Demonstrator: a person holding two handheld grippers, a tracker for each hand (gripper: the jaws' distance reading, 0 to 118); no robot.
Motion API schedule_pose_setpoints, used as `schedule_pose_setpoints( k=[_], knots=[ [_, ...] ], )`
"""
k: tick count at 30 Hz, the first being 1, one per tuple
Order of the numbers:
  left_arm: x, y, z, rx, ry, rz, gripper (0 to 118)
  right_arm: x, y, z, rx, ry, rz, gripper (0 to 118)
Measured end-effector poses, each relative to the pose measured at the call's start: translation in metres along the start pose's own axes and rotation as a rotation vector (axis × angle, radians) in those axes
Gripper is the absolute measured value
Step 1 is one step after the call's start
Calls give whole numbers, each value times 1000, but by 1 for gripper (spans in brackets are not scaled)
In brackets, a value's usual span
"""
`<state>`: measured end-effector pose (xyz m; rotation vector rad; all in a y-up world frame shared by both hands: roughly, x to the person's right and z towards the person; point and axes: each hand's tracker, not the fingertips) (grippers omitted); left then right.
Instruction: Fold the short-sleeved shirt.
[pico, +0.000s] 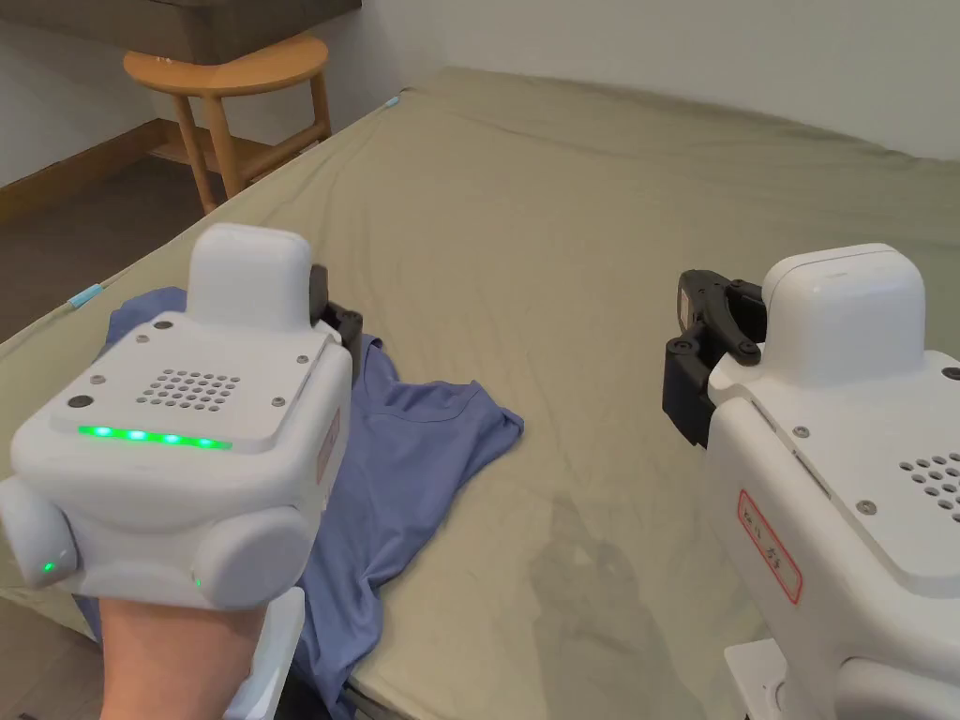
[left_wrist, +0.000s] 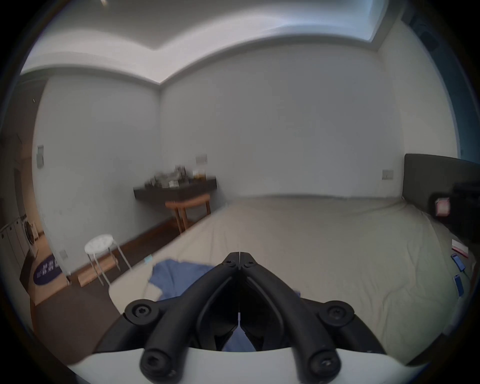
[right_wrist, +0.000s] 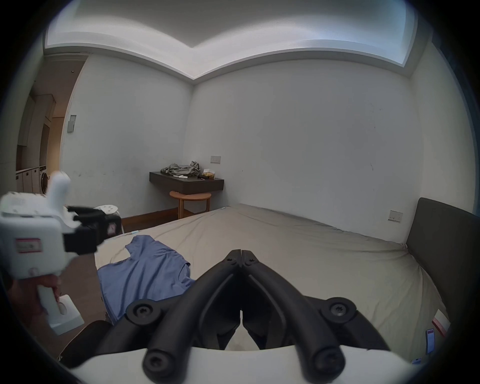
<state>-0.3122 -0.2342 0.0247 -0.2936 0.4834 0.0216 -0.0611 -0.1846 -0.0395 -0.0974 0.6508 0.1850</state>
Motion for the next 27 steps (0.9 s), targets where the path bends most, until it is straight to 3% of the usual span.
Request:
schedule_pose_setpoints(
  k=[5, 12, 13, 14, 15, 16, 17, 22, 27],
  knots=[
    [-28, -53, -80, -288, -24, 30, 0, -4, -16, -17, -57, 13, 28, 0],
    [-57, -120, -178, -539, -16, 83, 0, 7, -38, -53, -132, -2, 18, 0],
    [-54, -126, -187, -586, -17, 63, 6, 8, -41, -57, -143, -6, 20, 0],
    [-55, -134, -199, -635, -24, 42, 22, 9, -42, -60, -151, -11, 23, 0],
    [-57, -144, -211, -651, -2, 52, 51, 11, -44, -63, -161, -18, 24, 0],
    [-61, -154, -222, -663, 28, 67, 94, 13, -46, -66, -170, -23, 23, 0],
    [-64, -163, -232, -682, 35, 88, 110, 16, -48, -68, -177, -27, 20, 0],
    [-78, -180, -260, -721, 30, 129, 117, 34, -60, -77, -209, -69, 12, 0],
    [-76, -178, -261, -737, 11, 125, 117, 39, -66, -83, -229, -85, -20, 0]
  ],
)
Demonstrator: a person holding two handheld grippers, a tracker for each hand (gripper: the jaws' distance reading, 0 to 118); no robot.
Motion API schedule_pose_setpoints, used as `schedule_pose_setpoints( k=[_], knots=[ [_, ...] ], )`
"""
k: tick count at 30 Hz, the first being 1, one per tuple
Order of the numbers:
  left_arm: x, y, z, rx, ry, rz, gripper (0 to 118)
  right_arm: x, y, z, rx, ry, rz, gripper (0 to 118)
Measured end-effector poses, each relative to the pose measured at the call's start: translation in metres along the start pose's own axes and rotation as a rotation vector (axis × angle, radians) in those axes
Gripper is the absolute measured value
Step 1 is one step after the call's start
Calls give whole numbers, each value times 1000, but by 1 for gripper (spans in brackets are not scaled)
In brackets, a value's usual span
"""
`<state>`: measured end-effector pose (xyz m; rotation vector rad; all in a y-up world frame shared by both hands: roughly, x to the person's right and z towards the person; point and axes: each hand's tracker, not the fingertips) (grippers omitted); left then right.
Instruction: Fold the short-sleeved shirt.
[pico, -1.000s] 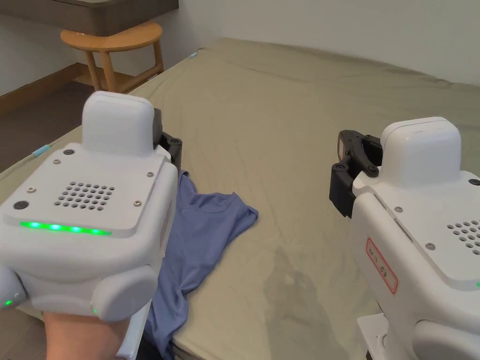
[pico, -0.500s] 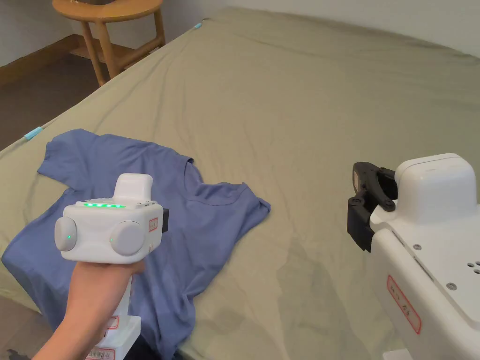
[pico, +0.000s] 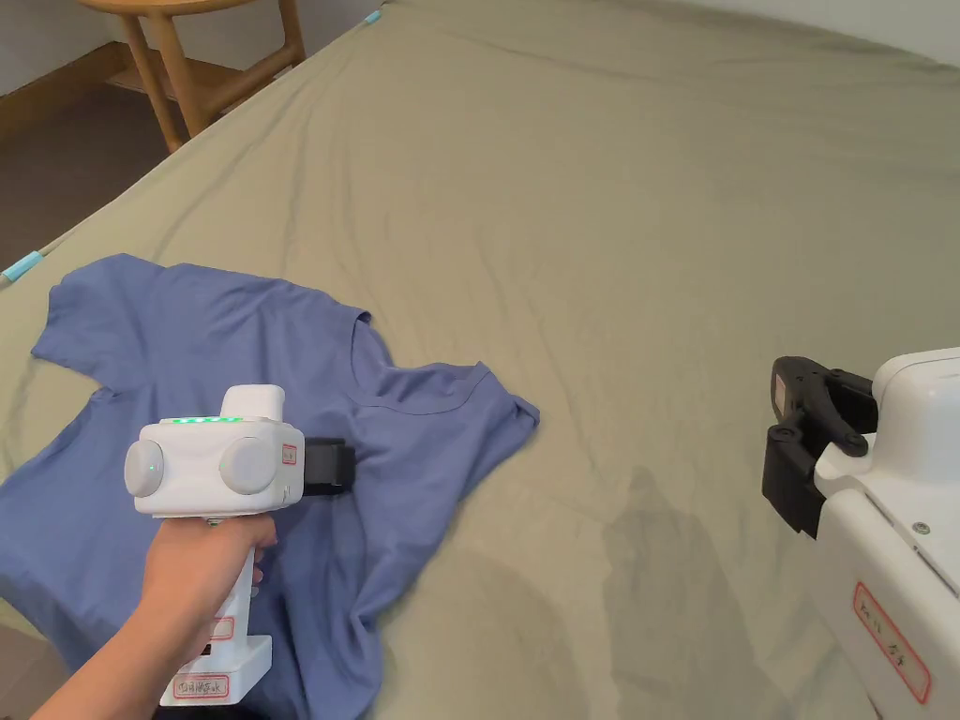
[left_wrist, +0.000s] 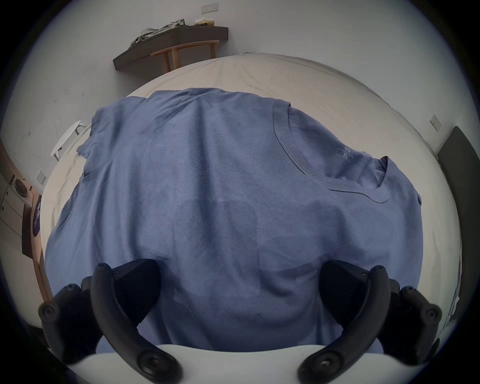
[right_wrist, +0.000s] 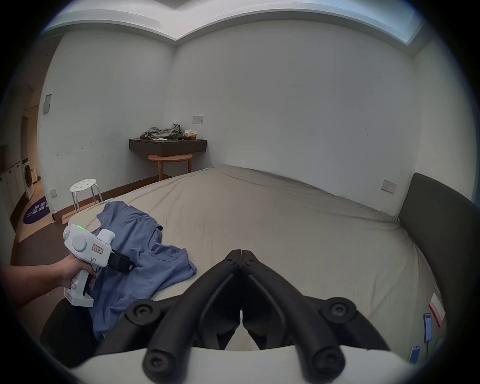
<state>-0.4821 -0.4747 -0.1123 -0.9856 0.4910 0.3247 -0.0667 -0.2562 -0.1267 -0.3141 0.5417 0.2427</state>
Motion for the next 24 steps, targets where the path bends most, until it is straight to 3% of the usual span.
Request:
schedule_pose_setpoints(
  k=[3, 4, 6, 7, 8, 10, 14, 24],
  knots=[
    [0, 4, 7, -10, -1, -22, 114, -3, -1, 1, -6, 7, -13, 0],
    [4, 3, 15, 38, 4, -56, 102, -3, -2, 3, -8, 10, -12, 0],
    [20, -2, 31, 145, 31, -137, 56, -5, -2, 8, -4, 13, -3, 0],
    [27, -5, 32, 168, 62, -186, 22, -7, -1, 11, 0, 12, 3, 0],
    [33, -10, 30, 189, 78, -240, 6, -8, 0, 14, 3, 8, 12, 0],
    [27, -16, 22, 184, 64, -228, 5, -7, 2, 20, 9, 2, 28, 0],
    [-2, -9, 35, 232, -98, -35, 5, 0, 6, 38, 36, -19, 37, 0],
    [31, 24, 163, 606, -184, -38, 5, 23, 18, 78, 111, -92, -15, 0]
  ],
)
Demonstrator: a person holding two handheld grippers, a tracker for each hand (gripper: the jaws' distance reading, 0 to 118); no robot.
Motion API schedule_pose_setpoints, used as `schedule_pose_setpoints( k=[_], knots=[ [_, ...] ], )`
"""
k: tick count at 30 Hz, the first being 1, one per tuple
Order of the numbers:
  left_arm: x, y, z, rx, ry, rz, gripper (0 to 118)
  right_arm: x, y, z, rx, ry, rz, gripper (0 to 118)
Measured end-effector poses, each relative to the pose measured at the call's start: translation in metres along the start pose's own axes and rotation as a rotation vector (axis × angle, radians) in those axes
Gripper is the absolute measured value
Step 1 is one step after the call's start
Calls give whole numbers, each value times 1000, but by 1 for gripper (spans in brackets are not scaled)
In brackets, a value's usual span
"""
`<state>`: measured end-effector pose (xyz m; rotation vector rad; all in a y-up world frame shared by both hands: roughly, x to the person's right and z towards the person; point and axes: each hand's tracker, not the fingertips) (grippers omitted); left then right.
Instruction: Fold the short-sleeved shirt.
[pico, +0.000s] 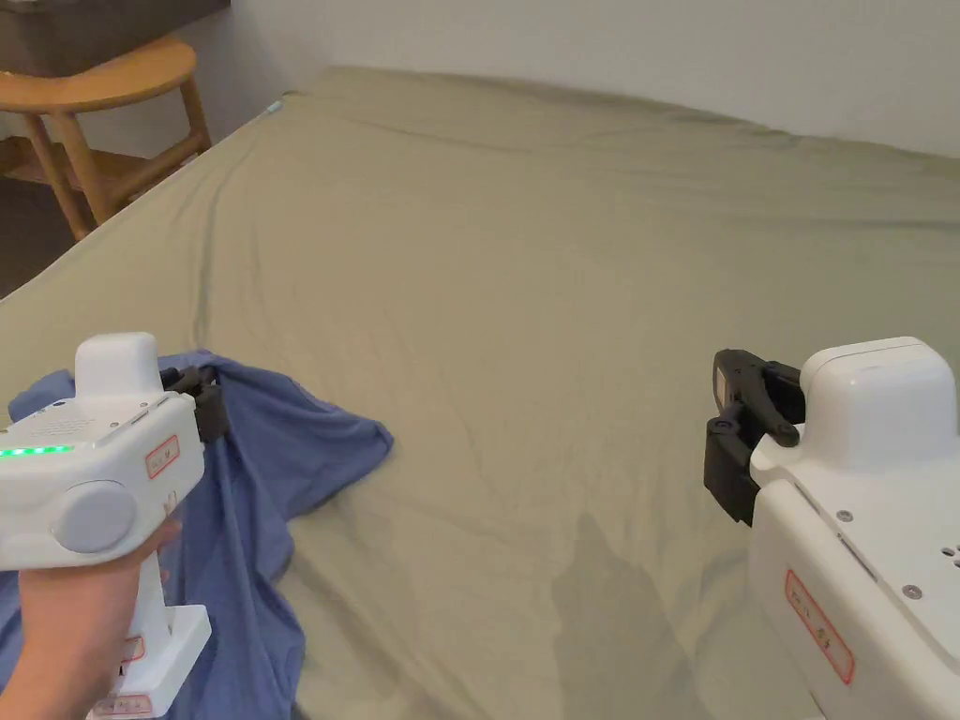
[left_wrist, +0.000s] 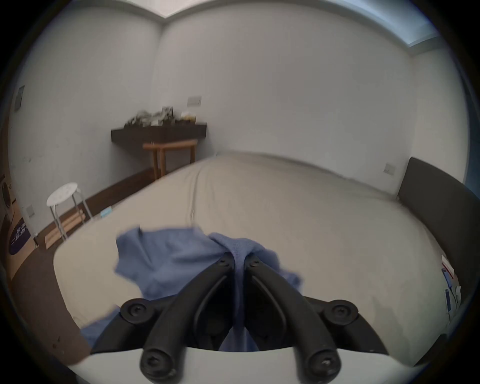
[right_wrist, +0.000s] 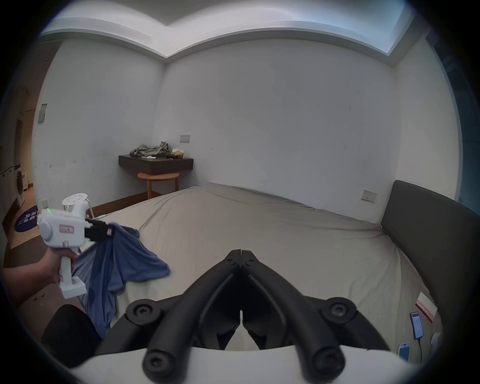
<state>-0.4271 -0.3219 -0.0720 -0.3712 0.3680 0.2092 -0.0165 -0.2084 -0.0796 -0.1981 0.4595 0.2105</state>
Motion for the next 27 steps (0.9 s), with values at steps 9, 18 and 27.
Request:
schedule_pose_setpoints(
  k=[9, 18, 27],
  knots=[
    [73, 111, 81, 293, -142, -115, 4, 31, 3, 34, 46, -67, -56, 0],
    [165, 200, 123, 478, -340, -255, 4, 63, 0, 66, 75, -157, -95, 0],
    [319, 209, 99, 395, -605, -521, 4, 117, -18, 92, 54, -306, -127, 0]
  ],
)
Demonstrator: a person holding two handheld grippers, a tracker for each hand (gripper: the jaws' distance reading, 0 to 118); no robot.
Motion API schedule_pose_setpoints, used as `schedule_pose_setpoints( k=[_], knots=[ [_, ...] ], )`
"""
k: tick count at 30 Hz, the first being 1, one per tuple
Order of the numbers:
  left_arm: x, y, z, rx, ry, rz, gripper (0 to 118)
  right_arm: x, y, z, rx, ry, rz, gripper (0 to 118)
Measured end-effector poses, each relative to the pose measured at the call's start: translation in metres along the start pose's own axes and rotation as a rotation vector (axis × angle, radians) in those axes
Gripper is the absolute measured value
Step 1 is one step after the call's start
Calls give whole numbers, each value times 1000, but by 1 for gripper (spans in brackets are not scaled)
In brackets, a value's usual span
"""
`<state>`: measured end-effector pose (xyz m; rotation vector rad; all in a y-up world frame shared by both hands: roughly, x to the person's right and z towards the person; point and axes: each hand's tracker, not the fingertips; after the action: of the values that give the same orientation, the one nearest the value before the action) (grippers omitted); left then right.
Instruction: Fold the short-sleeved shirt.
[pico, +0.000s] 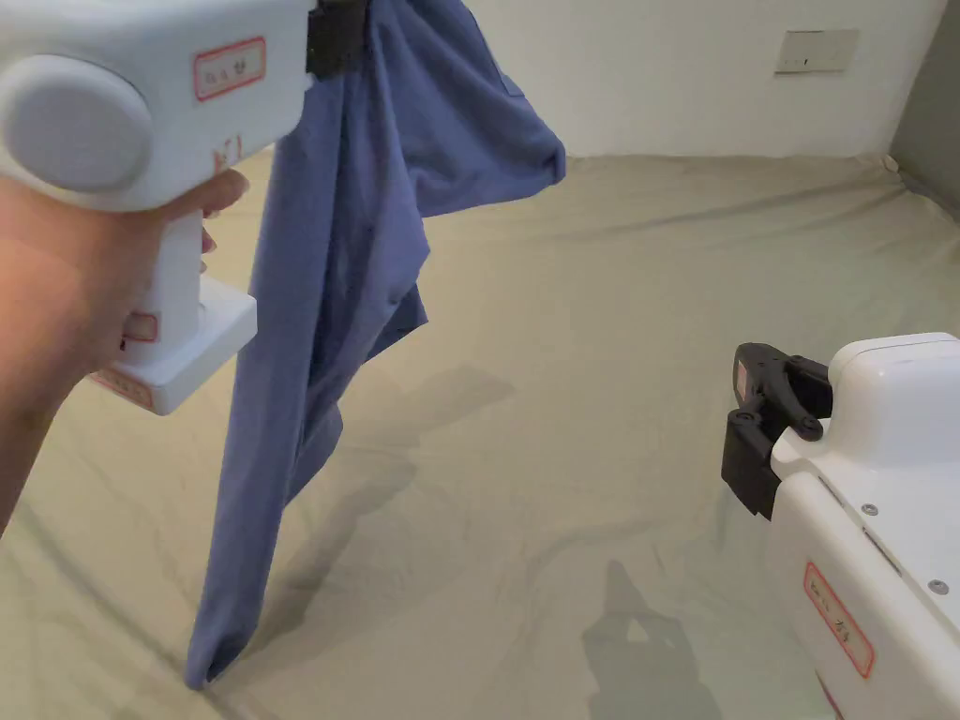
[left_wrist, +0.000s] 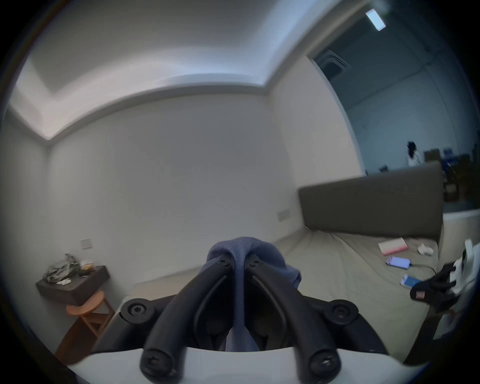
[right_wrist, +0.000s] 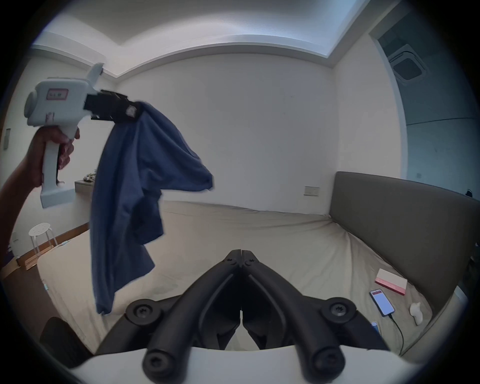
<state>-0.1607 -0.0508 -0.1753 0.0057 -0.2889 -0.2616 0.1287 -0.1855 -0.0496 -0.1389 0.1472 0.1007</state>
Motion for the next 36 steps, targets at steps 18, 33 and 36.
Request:
schedule_pose_setpoints(
  k=[18, 33, 36],
  knots=[
    [169, -348, -128, -810, -131, 13, 18, 58, -58, -28, -162, -104, -10, 0],
    [34, -164, 36, -233, 134, 311, 100, 13, 0, -26, -18, -23, 61, 0],
    [29, -128, 78, -126, 268, 262, 64, -8, 17, -26, 28, -9, 93, 0]
  ],
)
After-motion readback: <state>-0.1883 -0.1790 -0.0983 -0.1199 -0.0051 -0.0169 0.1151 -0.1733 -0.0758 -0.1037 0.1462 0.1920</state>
